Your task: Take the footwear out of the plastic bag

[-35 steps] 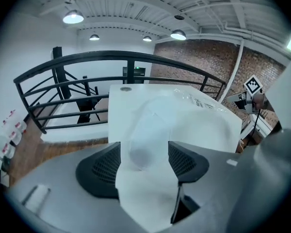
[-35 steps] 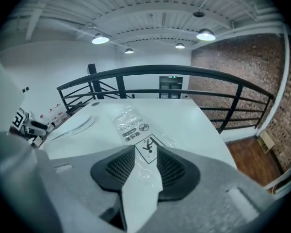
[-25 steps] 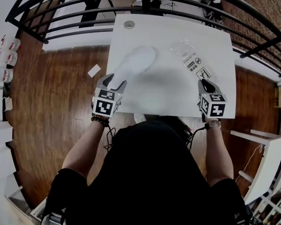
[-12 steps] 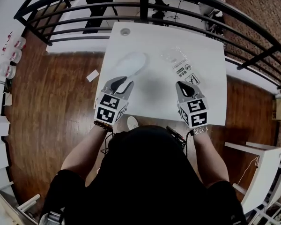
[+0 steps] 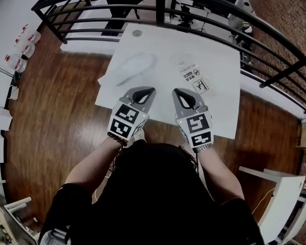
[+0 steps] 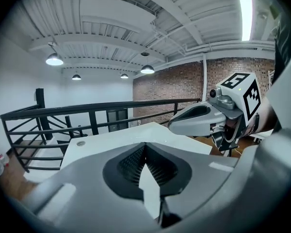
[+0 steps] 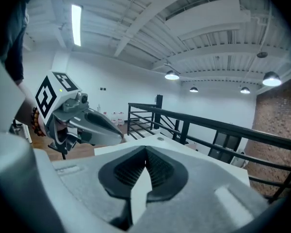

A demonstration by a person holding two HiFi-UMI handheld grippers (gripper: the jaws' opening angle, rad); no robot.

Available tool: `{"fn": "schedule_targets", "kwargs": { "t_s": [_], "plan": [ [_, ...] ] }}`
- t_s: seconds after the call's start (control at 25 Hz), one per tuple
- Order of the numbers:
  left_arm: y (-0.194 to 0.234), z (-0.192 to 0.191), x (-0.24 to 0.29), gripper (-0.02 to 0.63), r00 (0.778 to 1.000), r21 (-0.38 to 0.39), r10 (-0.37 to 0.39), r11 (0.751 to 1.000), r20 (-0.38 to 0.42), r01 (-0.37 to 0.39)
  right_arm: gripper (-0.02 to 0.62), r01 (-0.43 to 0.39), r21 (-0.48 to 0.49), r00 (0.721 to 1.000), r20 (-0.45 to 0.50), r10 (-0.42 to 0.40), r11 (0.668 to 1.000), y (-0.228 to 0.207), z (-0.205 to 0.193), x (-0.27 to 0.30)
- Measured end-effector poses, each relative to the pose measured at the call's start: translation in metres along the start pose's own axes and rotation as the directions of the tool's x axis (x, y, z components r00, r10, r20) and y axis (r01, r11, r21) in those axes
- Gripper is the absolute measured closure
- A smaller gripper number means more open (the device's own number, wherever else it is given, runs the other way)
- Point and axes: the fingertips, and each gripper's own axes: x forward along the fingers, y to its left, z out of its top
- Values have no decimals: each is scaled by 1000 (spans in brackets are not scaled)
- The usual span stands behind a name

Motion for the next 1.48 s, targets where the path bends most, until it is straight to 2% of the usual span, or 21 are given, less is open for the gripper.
{"fn": "schedule_targets", "kwargs": {
  "t_s": [0.2, 0.36, 0.68, 1.48],
  "plan": [
    [-35, 13, -9, 591, 999, 34, 30, 999, 25, -30, 603, -47, 6, 998, 51, 47, 999, 14, 11, -22],
    [-46, 20, -22, 592, 998, 59, 38, 997, 43, -41, 603, -57, 8, 997, 61, 56, 998, 27, 13, -31],
    [-36, 27, -45, 591, 997, 112, 37, 993, 71, -45, 603, -22, -2, 997, 72, 22, 1000, 50, 27, -33],
    [-24, 12, -79, 591, 996, 117, -21, 993, 91, 10, 603, 53, -8, 997, 51, -53, 999, 85, 36, -29]
  ]
}}
